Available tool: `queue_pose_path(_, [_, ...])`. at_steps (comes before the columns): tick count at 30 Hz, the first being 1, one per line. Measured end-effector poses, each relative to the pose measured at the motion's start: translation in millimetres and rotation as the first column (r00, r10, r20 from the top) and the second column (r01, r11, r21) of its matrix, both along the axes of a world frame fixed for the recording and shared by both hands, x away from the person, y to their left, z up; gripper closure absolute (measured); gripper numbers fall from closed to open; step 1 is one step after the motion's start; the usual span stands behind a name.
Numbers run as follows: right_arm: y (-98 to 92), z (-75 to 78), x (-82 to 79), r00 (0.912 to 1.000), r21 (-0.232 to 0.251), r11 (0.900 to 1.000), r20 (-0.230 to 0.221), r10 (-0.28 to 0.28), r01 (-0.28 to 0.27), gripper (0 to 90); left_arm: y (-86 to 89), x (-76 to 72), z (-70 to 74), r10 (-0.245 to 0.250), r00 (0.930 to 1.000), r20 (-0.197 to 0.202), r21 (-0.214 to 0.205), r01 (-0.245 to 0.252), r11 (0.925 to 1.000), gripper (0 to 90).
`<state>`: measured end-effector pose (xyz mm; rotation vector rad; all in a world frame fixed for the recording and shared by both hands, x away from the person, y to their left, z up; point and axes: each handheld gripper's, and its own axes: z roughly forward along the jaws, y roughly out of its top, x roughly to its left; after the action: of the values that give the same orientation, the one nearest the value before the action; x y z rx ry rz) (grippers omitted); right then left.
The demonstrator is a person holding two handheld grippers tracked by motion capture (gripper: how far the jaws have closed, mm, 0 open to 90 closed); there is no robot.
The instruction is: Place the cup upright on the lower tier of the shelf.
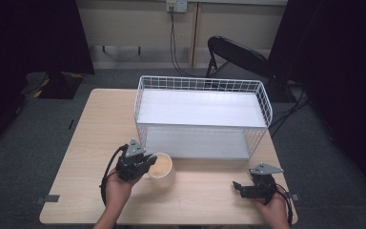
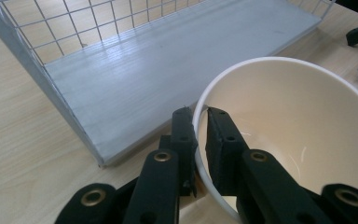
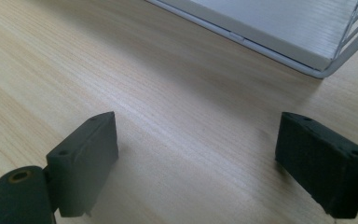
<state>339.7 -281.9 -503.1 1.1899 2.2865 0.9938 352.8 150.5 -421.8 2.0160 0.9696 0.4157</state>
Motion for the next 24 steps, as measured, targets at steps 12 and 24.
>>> queue_pose_path(12, [0.0,0.0,0.0,1.0,0.0,1.0,0.0,0.0,0.0,12.5,-18.2,11.4,-0.7,0.026,0.9993,0.028,0.005,-0.026,0.9996,82.0])
queue_pose_path(24, [0.0,0.0,0.0,1.0,0.0,1.0,0.0,0.0,0.0,12.5,-34.7,23.0,0.5,0.047,0.9981,0.04,0.014,-0.047,0.9988,82.0])
